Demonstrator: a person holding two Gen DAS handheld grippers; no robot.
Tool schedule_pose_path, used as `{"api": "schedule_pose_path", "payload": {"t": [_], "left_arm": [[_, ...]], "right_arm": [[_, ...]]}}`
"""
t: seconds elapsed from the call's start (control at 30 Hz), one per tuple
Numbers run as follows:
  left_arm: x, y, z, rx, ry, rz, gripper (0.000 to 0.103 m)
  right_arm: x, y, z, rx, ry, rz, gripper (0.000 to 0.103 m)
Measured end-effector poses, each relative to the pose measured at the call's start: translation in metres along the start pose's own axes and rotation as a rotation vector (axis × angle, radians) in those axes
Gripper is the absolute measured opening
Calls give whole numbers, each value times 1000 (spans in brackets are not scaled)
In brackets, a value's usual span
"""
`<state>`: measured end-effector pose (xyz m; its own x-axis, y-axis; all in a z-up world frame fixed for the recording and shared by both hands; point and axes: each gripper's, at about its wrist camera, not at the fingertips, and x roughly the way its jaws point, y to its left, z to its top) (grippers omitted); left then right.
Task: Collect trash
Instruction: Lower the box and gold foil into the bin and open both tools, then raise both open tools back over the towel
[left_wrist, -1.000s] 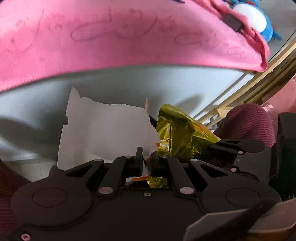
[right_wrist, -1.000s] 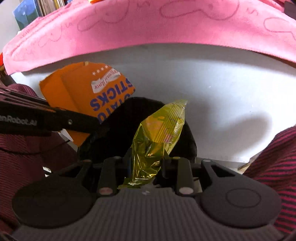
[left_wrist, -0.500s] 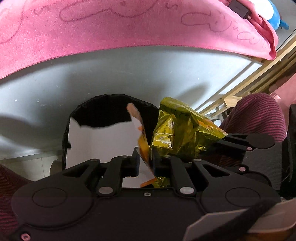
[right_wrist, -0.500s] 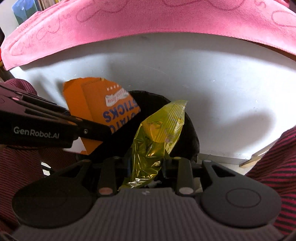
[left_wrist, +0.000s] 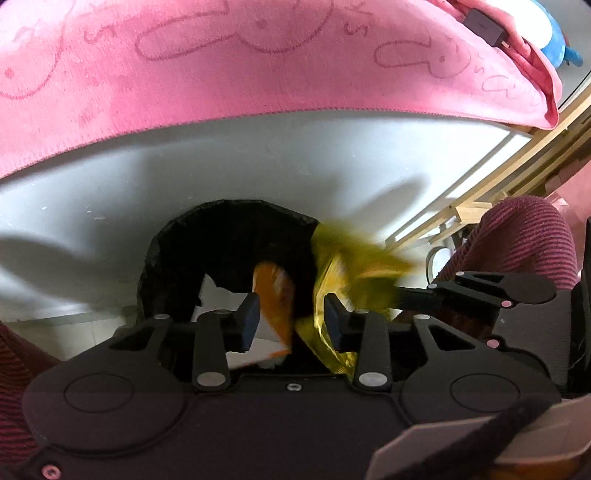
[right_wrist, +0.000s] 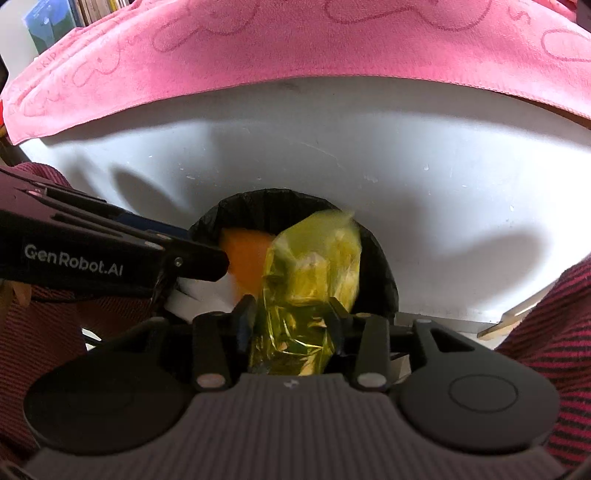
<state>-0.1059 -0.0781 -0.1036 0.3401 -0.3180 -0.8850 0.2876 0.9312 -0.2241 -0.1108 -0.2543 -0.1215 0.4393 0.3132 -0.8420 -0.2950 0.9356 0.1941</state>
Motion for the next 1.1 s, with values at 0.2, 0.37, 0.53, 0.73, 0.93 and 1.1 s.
{"api": "schedule_pose_path", "payload": {"t": [0.2, 0.37, 0.53, 0.73, 0.93, 1.1], "left_arm": [[-4, 4, 2, -11, -15, 10, 45], [-11, 8, 4, -14, -35, 23, 48], [-29, 7, 10, -6, -86, 42, 50], [-80, 7, 30, 34, -258, 45, 70], [-113, 19, 60, 15, -455, 107, 83], [-118, 33, 86, -45, -561, 201, 84]], "right_arm": [[-2, -1, -1, 4, -6, -1, 63], [-5, -2, 0, 6, -16, -3, 63], [-23, 1, 7, -15, -85, -5, 63], [-67, -5, 25, -23, -278, 48, 65], [-101, -20, 55, -12, -490, 14, 70], [-102, -35, 88, -12, -593, -52, 77]]}}
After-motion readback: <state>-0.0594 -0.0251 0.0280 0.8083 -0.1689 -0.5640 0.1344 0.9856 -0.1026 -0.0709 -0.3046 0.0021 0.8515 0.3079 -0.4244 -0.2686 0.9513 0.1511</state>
